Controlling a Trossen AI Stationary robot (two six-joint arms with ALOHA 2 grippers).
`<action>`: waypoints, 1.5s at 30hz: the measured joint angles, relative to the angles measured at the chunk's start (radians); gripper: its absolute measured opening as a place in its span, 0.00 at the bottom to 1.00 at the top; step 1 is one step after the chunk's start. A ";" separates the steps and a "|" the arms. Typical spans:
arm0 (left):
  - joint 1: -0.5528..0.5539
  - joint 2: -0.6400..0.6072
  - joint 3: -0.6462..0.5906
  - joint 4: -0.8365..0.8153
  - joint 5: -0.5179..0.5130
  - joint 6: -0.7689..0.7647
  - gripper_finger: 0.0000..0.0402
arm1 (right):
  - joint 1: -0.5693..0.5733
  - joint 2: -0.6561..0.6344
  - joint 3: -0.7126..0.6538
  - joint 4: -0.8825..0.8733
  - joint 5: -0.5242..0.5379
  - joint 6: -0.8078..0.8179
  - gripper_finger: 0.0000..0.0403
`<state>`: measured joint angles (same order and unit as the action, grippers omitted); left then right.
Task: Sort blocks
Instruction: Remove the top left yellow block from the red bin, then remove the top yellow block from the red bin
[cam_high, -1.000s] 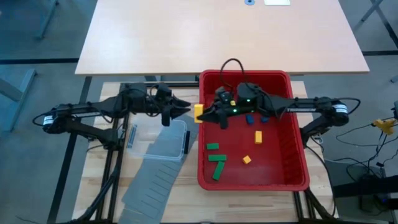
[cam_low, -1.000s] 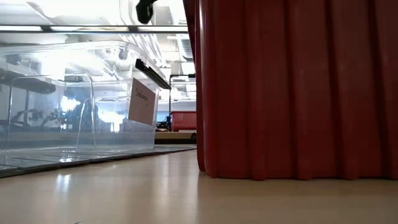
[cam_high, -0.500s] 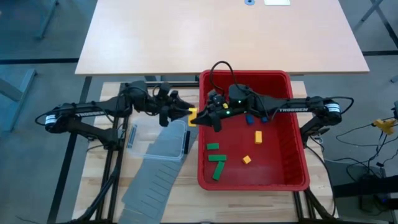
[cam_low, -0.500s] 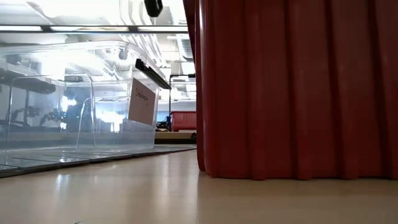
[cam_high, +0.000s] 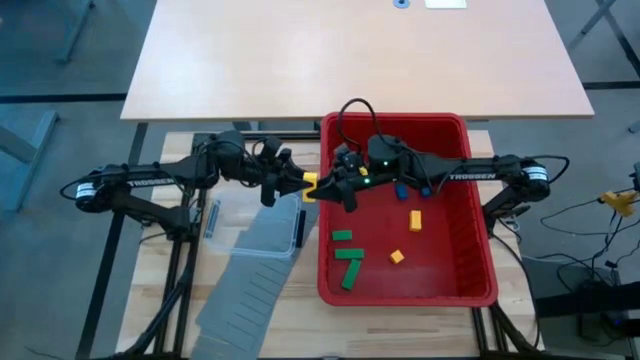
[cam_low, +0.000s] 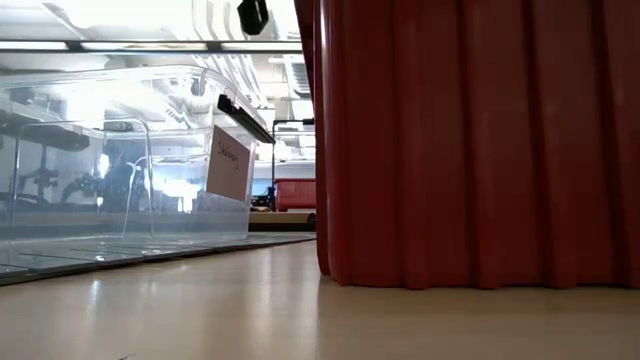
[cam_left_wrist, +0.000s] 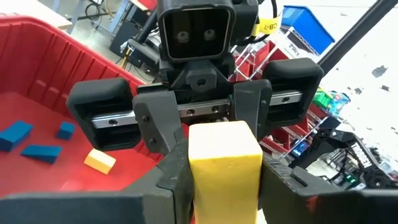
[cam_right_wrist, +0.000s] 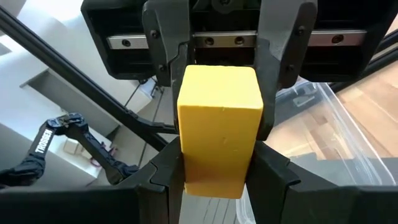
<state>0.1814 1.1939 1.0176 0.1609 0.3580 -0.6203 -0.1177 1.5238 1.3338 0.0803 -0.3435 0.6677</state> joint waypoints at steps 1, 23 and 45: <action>0.000 0.000 0.000 0.000 0.000 0.004 0.28 | 0.000 0.000 0.000 0.000 0.001 -0.005 0.30; 0.012 -0.261 -0.001 -0.783 -0.040 0.115 0.27 | -0.038 0.000 -0.001 -0.025 0.009 -0.039 0.39; 0.013 -0.187 -0.018 -0.970 -0.138 0.145 0.81 | -0.179 -0.005 -0.001 -0.860 0.181 -0.137 0.18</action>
<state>0.1947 1.0069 0.9997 -0.8094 0.2196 -0.4756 -0.2965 1.5185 1.3331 -0.7796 -0.1629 0.5304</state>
